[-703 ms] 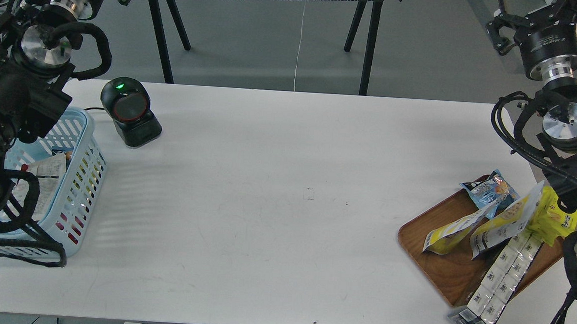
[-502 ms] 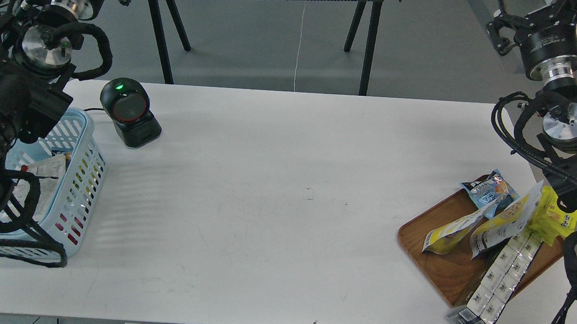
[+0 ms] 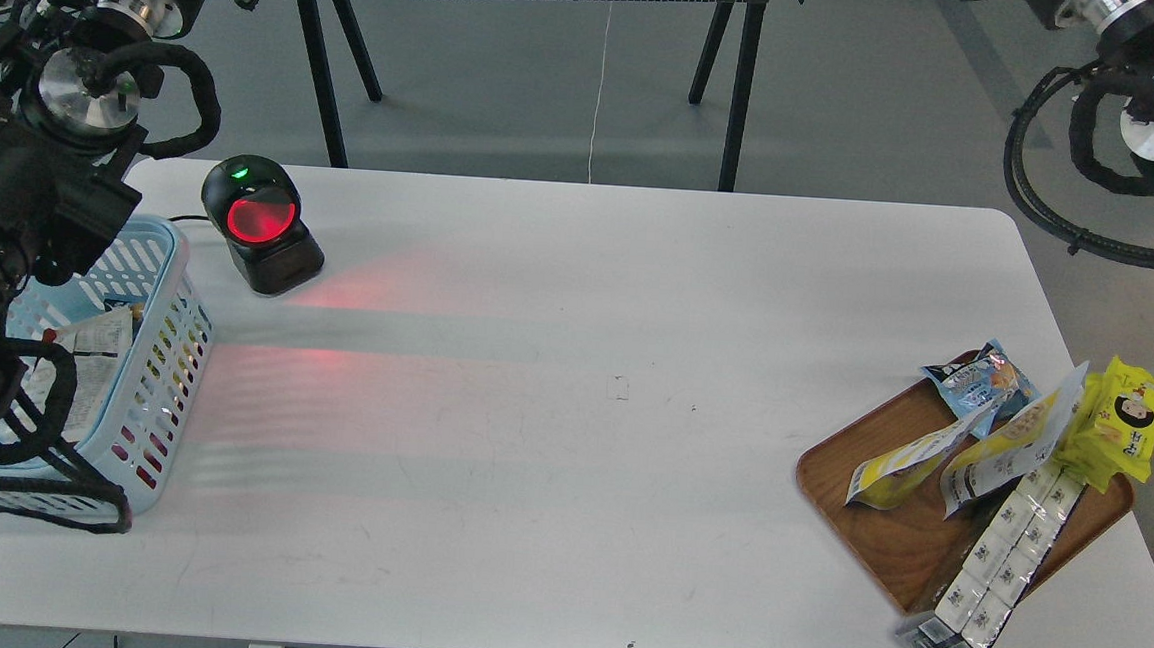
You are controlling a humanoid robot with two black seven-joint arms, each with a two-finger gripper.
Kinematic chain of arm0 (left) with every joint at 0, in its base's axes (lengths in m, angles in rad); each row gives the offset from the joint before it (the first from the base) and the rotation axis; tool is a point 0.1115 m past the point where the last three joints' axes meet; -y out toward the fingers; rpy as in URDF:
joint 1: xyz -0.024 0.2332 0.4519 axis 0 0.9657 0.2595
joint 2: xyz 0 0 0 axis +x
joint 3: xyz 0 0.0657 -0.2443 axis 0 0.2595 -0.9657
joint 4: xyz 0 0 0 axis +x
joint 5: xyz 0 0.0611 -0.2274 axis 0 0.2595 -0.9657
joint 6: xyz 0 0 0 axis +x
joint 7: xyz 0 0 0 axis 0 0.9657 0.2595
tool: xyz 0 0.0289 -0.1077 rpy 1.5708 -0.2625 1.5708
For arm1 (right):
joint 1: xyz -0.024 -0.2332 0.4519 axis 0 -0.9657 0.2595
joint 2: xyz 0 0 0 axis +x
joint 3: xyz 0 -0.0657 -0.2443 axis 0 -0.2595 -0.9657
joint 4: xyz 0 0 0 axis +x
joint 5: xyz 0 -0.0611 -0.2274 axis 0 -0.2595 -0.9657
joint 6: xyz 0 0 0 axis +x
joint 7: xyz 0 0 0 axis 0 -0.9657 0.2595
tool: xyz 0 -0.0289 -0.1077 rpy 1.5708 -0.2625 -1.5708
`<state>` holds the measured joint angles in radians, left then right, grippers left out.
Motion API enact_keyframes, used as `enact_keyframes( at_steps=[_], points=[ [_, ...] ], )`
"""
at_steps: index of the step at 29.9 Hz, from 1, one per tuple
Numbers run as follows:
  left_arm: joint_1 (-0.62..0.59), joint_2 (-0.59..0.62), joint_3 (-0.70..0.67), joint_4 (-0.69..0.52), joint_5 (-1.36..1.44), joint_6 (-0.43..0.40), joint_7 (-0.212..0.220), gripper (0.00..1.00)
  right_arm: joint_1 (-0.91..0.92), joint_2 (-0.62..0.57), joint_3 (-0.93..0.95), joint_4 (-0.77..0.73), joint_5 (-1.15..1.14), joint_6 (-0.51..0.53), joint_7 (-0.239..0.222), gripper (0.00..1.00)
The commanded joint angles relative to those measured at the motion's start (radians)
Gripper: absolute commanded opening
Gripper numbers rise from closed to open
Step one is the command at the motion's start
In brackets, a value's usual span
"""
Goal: Scan snack and place in basket
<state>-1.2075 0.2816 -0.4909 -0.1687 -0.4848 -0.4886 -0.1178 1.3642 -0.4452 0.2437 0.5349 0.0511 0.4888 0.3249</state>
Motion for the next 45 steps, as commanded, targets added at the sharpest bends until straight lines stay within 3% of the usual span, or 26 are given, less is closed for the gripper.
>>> enact_keyframes(
  at_steps=[1,8,16,24,30,36,45],
  points=[
    [0.000,0.002,0.000,0.000,0.000,0.000,0.001,1.00,0.093,-0.019,-0.024,0.098,-0.228,0.000,0.000,0.99],
    [0.000,0.007,0.000,0.000,0.002,0.000,0.001,1.00,0.211,-0.093,-0.087,0.405,-0.724,0.000,0.017,0.98],
    [0.003,0.007,0.002,0.000,0.002,0.000,-0.002,1.00,0.374,-0.112,-0.346,0.710,-1.023,0.000,0.032,0.98],
    [0.003,0.004,0.012,0.000,0.002,0.000,-0.002,1.00,0.435,-0.142,-0.552,0.994,-1.476,0.000,0.157,0.95],
    [0.003,-0.005,0.017,0.000,0.003,0.000,-0.003,1.00,0.472,-0.222,-0.668,1.158,-1.756,0.000,0.164,0.93],
    [0.003,-0.007,0.044,0.000,0.002,0.000,-0.006,1.00,0.472,-0.285,-0.811,1.197,-2.005,0.000,0.164,0.93],
    [0.016,-0.004,0.044,0.003,0.003,0.000,-0.008,1.00,0.440,-0.349,-0.954,1.174,-2.233,-0.118,0.164,0.92]
  ],
)
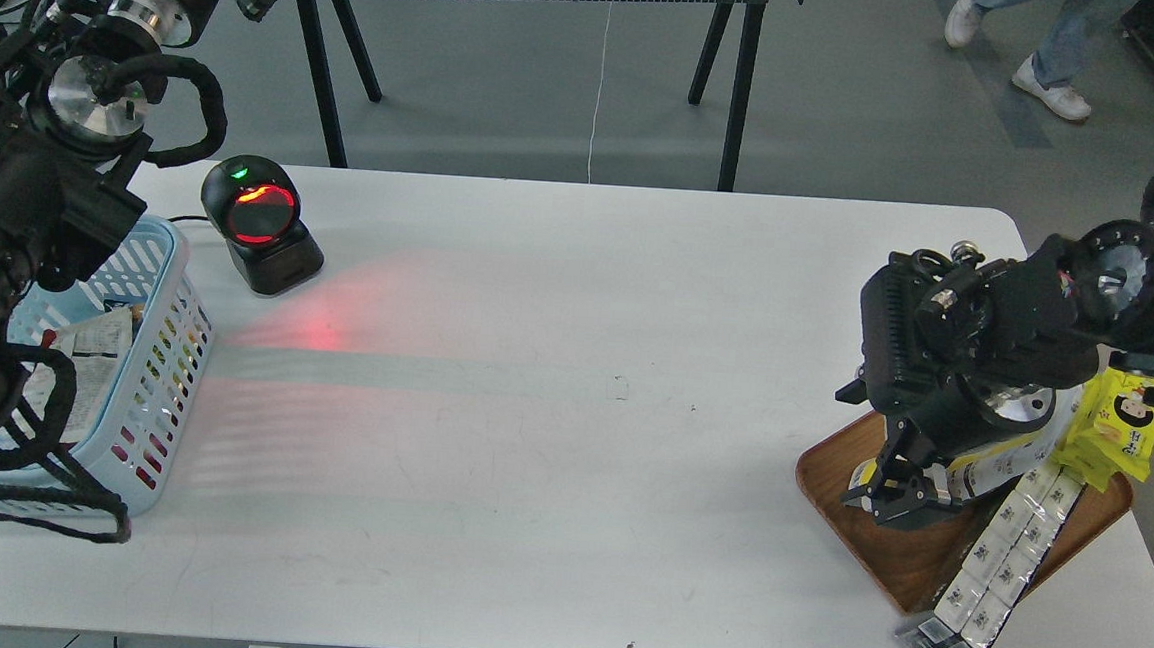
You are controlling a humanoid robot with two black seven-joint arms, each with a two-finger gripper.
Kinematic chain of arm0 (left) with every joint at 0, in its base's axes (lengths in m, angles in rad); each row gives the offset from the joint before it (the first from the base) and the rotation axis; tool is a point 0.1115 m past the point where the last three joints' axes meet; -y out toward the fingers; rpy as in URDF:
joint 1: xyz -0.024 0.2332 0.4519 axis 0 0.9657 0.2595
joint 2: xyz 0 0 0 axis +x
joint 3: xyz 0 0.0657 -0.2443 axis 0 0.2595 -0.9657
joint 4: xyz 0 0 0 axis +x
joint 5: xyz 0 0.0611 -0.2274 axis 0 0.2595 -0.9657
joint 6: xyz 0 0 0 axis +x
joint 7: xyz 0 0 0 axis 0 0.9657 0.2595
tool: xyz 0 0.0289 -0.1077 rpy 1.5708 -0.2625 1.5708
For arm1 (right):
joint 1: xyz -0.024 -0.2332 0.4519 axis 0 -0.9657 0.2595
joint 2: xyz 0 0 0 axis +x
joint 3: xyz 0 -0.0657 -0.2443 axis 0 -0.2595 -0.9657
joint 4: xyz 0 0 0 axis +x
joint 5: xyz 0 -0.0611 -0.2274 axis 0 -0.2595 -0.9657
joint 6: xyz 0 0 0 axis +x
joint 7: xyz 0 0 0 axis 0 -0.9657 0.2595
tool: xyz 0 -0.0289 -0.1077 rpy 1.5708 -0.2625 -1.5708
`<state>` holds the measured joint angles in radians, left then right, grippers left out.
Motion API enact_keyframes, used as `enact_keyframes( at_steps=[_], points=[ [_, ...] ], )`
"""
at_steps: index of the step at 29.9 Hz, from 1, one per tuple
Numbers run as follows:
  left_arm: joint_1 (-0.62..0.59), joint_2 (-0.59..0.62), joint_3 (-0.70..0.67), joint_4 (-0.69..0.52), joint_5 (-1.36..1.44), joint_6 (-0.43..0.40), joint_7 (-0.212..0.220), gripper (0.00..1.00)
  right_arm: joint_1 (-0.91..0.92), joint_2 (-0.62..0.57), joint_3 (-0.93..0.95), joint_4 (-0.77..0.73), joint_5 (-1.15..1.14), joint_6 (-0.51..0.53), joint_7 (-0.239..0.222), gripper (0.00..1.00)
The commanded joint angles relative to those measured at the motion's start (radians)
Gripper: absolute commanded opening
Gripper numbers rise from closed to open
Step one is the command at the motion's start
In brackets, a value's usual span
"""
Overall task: Scan snack and place in basket
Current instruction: 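Lower the right gripper onto the tray and grasp the yellow snack packet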
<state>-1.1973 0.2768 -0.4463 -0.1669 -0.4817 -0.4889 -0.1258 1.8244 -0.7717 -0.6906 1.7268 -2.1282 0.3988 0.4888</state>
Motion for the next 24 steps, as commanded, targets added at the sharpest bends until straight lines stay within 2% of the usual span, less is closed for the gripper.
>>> enact_keyframes(
  at_steps=[1,12,18,21,24],
  points=[
    [0.007,0.001,0.000,0.003,-0.001,0.000,0.000,1.00,-0.033,-0.033,-0.020,-0.029,-0.053,-0.032,0.000,0.92],
    [0.008,0.005,0.000,0.006,-0.001,0.000,0.000,1.00,-0.096,-0.034,-0.013,-0.162,-0.053,-0.077,0.000,0.85],
    [0.008,0.005,0.001,0.009,0.000,0.000,0.000,1.00,-0.114,-0.029,-0.012,-0.213,-0.053,-0.080,0.000,0.73],
    [0.008,0.004,0.001,0.009,0.000,0.000,0.000,1.00,-0.125,-0.027,-0.012,-0.237,-0.053,-0.080,0.000,0.70],
    [0.008,0.001,0.001,0.009,0.002,0.000,0.002,1.00,-0.142,-0.018,-0.009,-0.250,-0.053,-0.080,0.000,0.58]
  ],
)
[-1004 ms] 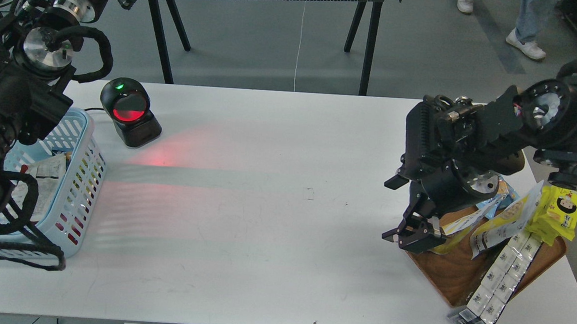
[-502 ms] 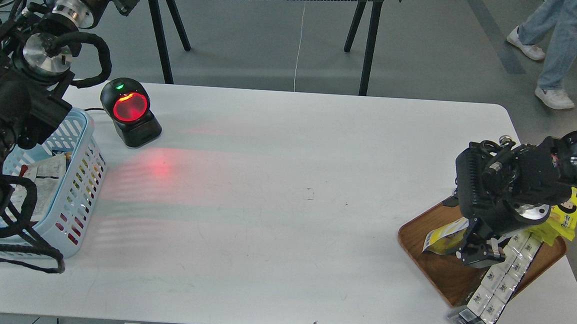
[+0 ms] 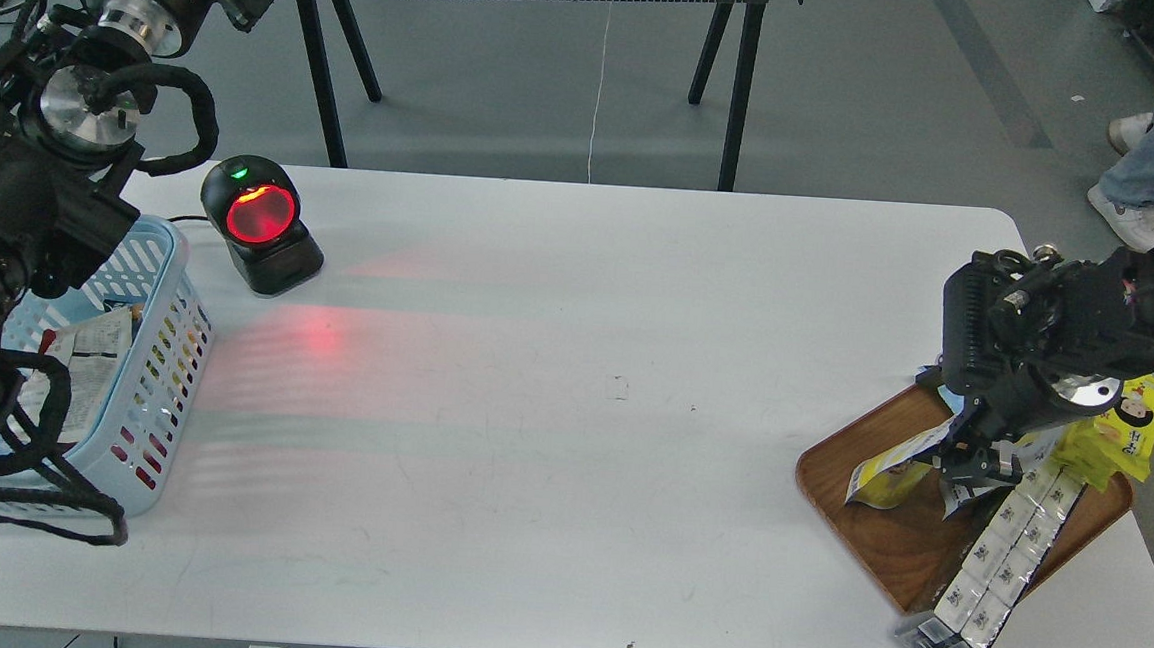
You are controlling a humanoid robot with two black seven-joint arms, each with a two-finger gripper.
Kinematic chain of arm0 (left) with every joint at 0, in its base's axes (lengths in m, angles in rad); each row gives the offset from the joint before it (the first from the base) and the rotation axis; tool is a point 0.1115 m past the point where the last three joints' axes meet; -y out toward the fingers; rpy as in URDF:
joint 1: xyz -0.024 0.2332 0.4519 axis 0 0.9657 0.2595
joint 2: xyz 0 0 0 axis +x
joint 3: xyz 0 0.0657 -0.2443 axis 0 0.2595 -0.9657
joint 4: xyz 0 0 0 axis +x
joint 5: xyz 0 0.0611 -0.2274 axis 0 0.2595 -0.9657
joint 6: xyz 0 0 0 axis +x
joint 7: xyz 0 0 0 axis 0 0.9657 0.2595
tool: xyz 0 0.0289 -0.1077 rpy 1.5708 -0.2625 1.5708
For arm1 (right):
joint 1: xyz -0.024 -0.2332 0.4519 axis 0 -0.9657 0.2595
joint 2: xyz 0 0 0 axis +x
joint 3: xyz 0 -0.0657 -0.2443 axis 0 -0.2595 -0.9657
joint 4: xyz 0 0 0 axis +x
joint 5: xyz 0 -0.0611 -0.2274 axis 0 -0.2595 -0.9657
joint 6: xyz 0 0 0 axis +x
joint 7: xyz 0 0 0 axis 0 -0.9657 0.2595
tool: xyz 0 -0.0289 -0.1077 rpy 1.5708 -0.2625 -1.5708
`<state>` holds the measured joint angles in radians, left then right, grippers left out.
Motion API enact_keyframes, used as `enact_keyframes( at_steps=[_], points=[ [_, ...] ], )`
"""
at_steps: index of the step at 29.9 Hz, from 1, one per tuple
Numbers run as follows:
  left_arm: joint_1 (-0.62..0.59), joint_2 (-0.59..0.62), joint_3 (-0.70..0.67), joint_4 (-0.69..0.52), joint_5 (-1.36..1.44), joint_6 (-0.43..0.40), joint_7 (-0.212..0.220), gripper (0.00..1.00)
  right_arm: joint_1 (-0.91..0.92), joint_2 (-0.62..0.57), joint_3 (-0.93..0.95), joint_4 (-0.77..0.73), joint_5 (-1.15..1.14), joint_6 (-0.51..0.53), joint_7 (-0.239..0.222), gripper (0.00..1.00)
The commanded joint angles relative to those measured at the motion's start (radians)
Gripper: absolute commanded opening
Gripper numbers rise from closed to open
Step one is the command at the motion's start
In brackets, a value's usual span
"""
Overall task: Scan snack and place in basket
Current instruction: 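Lower the right gripper onto the tray and grasp the yellow snack packet, then lift the yellow packet with the right gripper and carry it toward the table center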
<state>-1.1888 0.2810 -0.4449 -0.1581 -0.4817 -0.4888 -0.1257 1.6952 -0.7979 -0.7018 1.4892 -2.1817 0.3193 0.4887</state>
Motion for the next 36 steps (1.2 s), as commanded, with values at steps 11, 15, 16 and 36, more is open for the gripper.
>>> enact_keyframes(
  at_steps=[11,15,16,36],
  points=[
    [0.000,0.000,0.000,0.000,0.002,0.000,0.001,1.00,-0.008,0.026,0.007,-0.010,0.000,0.000,0.000,0.20],
    [0.000,0.000,0.000,0.000,0.006,0.000,0.001,1.00,-0.002,0.026,0.007,-0.010,0.000,0.000,0.000,0.04],
    [-0.002,0.000,0.000,0.000,0.006,0.000,0.001,1.00,-0.003,0.026,0.010,-0.010,0.000,0.000,0.000,0.02],
    [-0.003,0.006,0.000,0.000,0.006,0.000,0.001,1.00,0.014,0.032,0.211,0.016,0.060,0.012,0.000,0.00]
  ],
)
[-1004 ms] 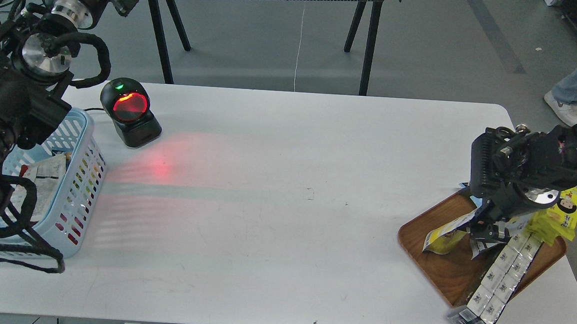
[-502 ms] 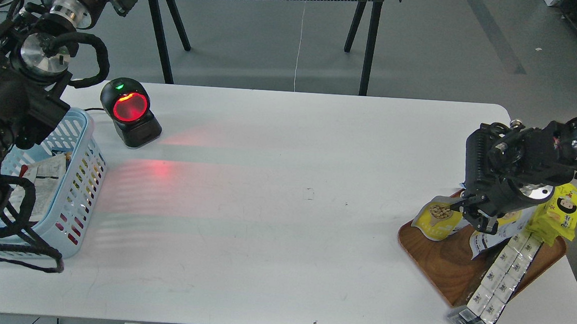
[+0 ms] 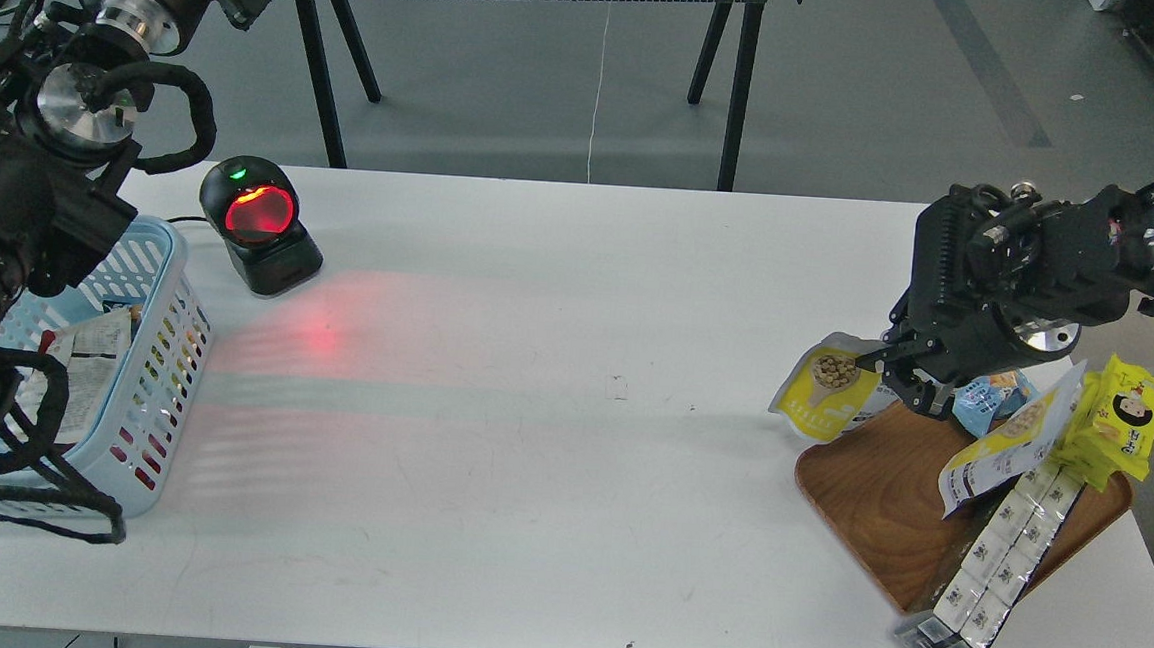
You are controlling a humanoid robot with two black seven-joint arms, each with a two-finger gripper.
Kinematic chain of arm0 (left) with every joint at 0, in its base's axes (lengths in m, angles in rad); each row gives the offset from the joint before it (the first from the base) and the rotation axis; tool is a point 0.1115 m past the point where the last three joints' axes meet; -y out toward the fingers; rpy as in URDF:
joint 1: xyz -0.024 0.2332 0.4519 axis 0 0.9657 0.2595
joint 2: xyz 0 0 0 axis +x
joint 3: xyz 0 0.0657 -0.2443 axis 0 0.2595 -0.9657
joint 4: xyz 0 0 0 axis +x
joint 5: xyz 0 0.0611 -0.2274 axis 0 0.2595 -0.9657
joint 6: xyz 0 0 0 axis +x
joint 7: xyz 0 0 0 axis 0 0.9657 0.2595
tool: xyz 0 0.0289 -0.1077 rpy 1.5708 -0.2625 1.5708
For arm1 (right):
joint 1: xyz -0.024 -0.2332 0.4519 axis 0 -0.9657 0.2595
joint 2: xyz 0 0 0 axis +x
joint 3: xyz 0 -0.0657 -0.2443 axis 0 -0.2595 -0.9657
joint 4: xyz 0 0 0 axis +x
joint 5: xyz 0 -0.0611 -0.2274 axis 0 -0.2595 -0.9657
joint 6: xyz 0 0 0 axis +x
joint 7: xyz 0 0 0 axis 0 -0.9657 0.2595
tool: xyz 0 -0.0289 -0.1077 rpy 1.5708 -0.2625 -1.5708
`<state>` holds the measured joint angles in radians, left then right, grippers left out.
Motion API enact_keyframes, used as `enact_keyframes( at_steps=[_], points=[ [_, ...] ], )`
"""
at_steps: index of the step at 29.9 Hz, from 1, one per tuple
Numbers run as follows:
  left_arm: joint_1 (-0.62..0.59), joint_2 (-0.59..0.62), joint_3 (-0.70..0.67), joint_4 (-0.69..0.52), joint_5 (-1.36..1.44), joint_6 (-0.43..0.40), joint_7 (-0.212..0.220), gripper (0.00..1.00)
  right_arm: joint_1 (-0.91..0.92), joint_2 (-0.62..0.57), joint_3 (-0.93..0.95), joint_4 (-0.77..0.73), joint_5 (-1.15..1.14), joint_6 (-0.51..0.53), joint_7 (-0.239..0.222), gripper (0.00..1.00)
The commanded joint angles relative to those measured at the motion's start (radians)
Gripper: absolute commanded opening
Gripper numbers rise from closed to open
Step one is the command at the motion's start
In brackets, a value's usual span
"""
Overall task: Scan snack and place in basket
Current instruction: 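Lift the yellow packet with the right gripper and carry it toward the table center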
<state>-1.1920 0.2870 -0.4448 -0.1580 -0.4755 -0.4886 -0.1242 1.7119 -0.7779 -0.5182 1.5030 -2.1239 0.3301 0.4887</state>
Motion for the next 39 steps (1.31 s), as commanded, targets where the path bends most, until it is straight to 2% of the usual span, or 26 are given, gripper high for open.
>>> enact_keyframes(
  at_steps=[1,12,23,32,39],
  points=[
    [0.000,-0.002,0.000,0.000,0.000,0.000,0.000,1.00,-0.005,0.026,0.041,-0.001,0.004,0.001,0.000,0.00],
    [0.002,-0.011,0.000,0.000,0.000,0.000,0.000,1.00,-0.014,0.284,0.142,-0.098,0.110,0.023,0.000,0.00],
    [0.002,-0.002,0.000,0.000,0.000,0.000,0.002,1.00,-0.008,0.580,0.164,-0.312,0.163,0.024,0.000,0.00],
    [0.000,0.000,0.000,0.000,0.000,0.000,0.002,1.00,-0.021,0.703,0.167,-0.403,0.165,0.024,0.000,0.00],
    [0.000,0.001,0.000,0.000,0.000,0.000,0.002,1.00,-0.037,0.735,0.170,-0.425,0.173,0.024,0.000,0.01]
  ],
)
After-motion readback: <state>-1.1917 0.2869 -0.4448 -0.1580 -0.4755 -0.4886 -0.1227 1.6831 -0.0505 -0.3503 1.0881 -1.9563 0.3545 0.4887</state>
